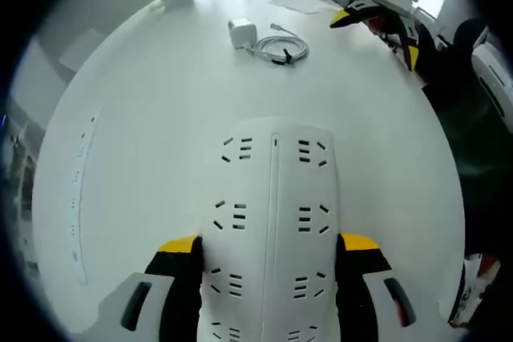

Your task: Straighten the power strip on the desk, plug the charger into it

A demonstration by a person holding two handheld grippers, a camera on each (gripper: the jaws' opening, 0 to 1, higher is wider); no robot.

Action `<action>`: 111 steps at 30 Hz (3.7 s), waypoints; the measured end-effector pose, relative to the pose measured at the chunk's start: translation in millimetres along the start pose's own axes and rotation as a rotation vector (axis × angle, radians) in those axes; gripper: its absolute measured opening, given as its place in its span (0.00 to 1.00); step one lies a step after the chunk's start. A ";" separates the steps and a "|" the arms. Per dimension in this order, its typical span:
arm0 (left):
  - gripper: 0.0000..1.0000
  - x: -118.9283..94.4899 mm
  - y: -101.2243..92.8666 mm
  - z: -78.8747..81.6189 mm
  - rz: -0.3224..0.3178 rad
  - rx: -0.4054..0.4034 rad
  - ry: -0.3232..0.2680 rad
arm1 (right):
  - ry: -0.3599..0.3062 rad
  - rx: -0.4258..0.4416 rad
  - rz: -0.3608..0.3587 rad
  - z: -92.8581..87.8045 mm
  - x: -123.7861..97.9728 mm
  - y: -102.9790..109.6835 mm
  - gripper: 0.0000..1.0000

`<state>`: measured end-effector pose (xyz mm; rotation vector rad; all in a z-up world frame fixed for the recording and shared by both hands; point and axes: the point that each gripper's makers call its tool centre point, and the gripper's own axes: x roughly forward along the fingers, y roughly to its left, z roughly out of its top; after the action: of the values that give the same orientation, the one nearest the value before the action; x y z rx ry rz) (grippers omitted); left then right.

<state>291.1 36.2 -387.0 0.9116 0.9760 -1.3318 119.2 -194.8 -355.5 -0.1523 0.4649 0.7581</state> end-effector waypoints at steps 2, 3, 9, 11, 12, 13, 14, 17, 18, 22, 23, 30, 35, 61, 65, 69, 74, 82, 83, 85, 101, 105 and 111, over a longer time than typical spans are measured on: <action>0.67 0.2 0.5 0.7 0.001 -0.002 -0.002 | 0.001 -0.002 0.000 0.3 0.5 0.0 0.93; 0.68 0.3 1.3 1.0 0.001 -0.002 -0.002 | 0.000 -0.002 0.001 0.4 0.7 0.1 0.93; 0.68 1.0 3.8 2.8 0.003 -0.007 -0.009 | -0.001 -0.002 0.003 1.0 2.0 0.3 0.93; 0.68 1.2 4.2 3.3 0.003 -0.009 -0.013 | -0.001 -0.002 0.004 0.8 2.1 0.3 0.93; 0.68 1.3 4.3 3.5 0.003 -0.010 -0.015 | 0.000 -0.002 0.004 0.4 2.3 0.4 0.93; 0.68 1.4 4.5 3.8 0.003 -0.010 -0.017 | 0.001 -0.003 0.005 0.2 2.4 0.5 0.93; 0.68 1.5 4.6 4.1 0.004 -0.011 -0.018 | 0.002 -0.004 0.006 0.3 2.7 0.6 0.93; 0.68 2.2 5.1 5.7 0.005 -0.015 -0.019 | -0.003 -0.006 0.008 2.1 2.7 1.1 0.93; 0.68 2.4 5.7 6.4 0.006 -0.016 -0.019 | -0.004 -0.006 0.009 2.4 2.6 1.2 0.93; 0.68 3.3 7.6 9.1 0.006 -0.018 -0.023 | 0.000 -0.009 0.010 0.8 2.3 1.2 0.93; 0.68 3.4 8.1 9.4 0.006 -0.018 -0.023 | 0.002 -0.009 0.009 -0.1 2.1 0.6 0.93; 0.68 5.1 7.6 13.9 0.007 -0.020 -0.030 | 0.000 -0.003 0.004 -1.0 0.1 -1.5 0.93; 0.68 6.4 8.7 17.1 0.008 -0.022 -0.033 | 0.001 -0.007 0.010 -0.9 1.4 -0.2 0.93; 0.68 11.2 11.3 30.7 0.011 -0.035 -0.054 | 0.002 -0.012 0.008 -0.7 0.8 1.0 0.93; 0.68 12.1 11.7 33.0 0.012 -0.038 -0.057 | 0.003 -0.014 0.011 -0.8 1.1 1.8 0.92; 0.68 13.3 13.3 36.2 0.015 -0.044 -0.059 | 0.005 -0.013 0.010 -1.6 0.1 1.6 0.92; 0.68 14.8 13.3 39.8 0.018 -0.051 -0.060 | 0.005 -0.010 0.006 -3.2 -1.0 1.3 0.92; 0.68 17.5 14.3 45.3 0.022 -0.062 -0.062 | 0.003 -0.007 0.006 -4.8 -1.4 1.2 0.92; 0.68 18.0 14.4 46.4 0.023 -0.064 -0.064 | 0.004 -0.008 0.005 -5.1 -1.2 1.2 0.92; 0.68 18.4 14.3 47.4 0.024 -0.066 -0.065 | 0.005 -0.009 0.007 -5.2 -1.1 1.8 0.92; 0.68 21.6 22.6 56.9 0.029 -0.079 -0.073 | 0.006 -0.019 0.001 -3.3 0.5 1.3 0.92; 0.68 22.0 22.9 58.7 0.030 -0.083 -0.073 | 0.005 -0.017 -0.001 -3.2 0.2 0.7 0.92; 0.68 22.5 22.3 61.2 0.033 -0.087 -0.074 | 0.002 -0.012 0.002 -4.0 1.3 1.6 0.92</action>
<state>316.0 -28.1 -387.5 0.8035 0.9509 -1.2766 117.5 -194.0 -359.7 -0.1637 0.4628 0.7630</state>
